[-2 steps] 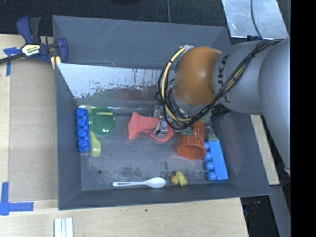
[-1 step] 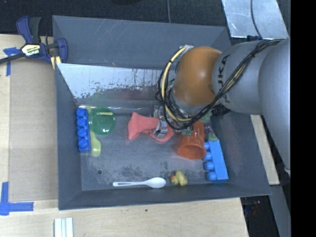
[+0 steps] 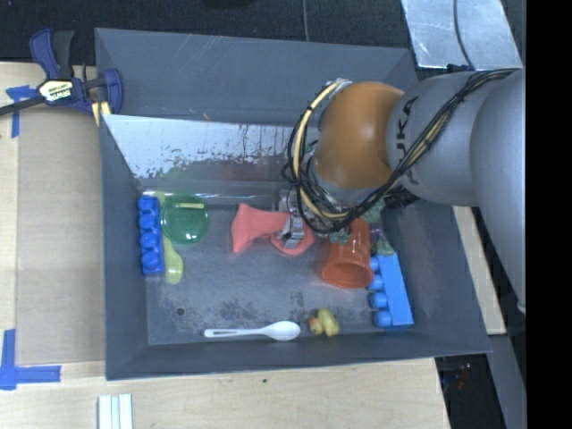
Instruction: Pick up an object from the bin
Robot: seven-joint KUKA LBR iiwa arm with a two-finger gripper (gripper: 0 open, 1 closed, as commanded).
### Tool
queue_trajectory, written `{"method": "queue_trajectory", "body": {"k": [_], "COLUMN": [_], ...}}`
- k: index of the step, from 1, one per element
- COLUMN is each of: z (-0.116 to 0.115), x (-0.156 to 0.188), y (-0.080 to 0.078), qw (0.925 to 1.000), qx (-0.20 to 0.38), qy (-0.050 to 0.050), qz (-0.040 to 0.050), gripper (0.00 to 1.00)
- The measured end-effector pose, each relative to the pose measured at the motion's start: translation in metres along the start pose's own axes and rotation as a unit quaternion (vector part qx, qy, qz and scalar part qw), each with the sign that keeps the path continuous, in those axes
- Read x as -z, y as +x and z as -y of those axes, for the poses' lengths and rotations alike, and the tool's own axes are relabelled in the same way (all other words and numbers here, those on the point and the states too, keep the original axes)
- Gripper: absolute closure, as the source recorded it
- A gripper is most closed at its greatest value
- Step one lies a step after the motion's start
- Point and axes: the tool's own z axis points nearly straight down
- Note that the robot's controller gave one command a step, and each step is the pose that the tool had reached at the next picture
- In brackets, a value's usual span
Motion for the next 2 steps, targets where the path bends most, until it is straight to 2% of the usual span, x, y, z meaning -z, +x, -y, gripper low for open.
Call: {"method": "queue_trajectory", "body": {"k": [2], "z": [0.0002], "x": [0.0171], "y": [-0.0012], "qw": [1.0], "qx": [0.0], "qy": [0.0], "qz": [0.0015], "gripper": [1.0]}}
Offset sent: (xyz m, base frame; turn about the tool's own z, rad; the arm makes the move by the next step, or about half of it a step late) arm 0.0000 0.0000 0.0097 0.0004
